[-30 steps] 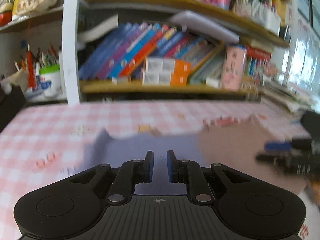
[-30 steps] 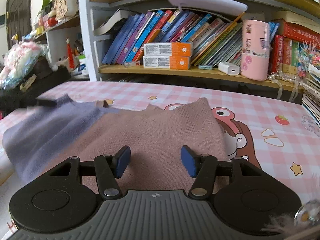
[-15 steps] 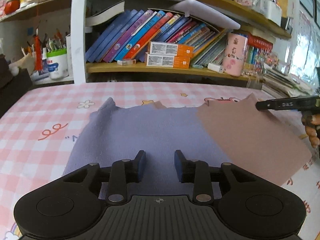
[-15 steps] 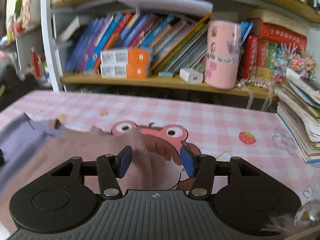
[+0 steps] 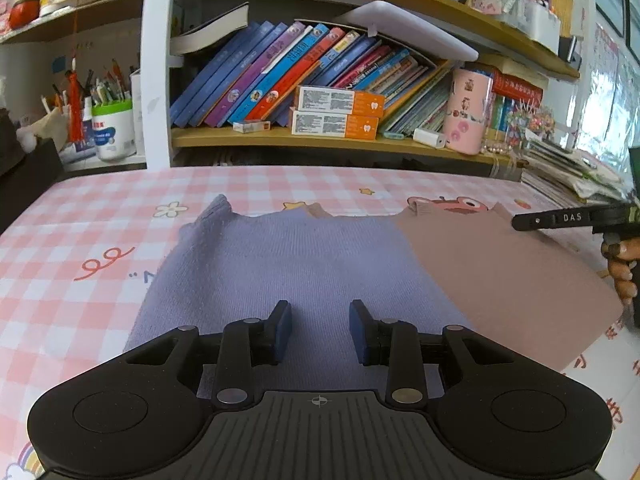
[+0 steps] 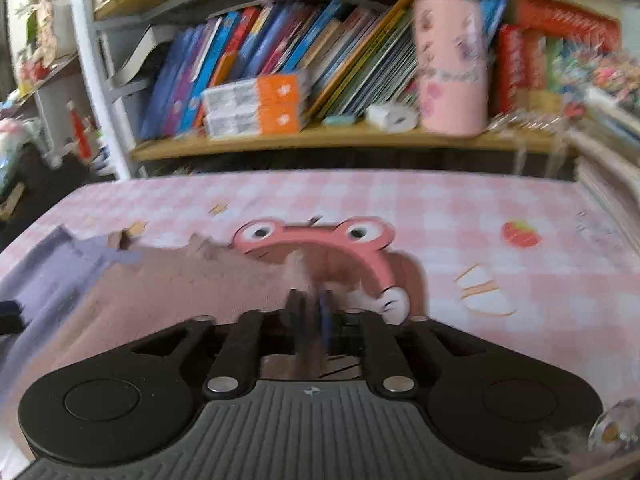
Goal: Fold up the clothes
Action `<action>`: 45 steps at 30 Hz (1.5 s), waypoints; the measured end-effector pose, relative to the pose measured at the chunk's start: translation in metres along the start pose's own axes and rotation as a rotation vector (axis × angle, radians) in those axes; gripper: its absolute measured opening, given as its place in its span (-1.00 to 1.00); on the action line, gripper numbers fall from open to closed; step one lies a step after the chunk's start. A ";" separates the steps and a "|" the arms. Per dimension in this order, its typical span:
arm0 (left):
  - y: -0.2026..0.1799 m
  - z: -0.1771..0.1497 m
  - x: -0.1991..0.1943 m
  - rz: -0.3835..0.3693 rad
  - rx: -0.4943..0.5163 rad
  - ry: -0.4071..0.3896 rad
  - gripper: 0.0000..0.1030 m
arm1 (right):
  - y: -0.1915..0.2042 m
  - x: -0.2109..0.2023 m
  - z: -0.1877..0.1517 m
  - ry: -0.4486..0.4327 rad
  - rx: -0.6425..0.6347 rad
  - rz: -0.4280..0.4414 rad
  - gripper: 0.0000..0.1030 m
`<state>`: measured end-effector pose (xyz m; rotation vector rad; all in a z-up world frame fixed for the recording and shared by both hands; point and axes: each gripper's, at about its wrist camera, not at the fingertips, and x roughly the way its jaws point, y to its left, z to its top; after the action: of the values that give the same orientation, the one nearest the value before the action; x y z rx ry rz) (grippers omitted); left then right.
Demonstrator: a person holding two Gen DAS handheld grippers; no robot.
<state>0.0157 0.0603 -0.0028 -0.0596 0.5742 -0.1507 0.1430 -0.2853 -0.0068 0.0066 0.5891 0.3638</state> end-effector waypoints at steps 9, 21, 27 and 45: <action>0.004 -0.011 -0.063 0.113 0.041 -0.063 0.14 | -0.008 -0.054 -0.016 -0.099 0.063 0.023 -0.51; 0.053 -0.032 -0.084 0.150 -0.169 -0.038 0.15 | 0.022 -0.095 -0.053 -0.011 -0.021 0.070 -0.44; 0.066 -0.036 -0.078 0.084 -0.289 -0.047 0.15 | 0.009 -0.102 -0.056 0.022 0.056 0.089 -0.39; 0.101 -0.039 -0.061 -0.125 -0.457 -0.085 -0.74 | 0.018 -0.088 -0.058 0.113 0.206 0.186 -0.50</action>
<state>-0.0432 0.1688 -0.0125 -0.5434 0.5113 -0.1349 0.0379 -0.3041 -0.0050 0.2414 0.7380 0.4845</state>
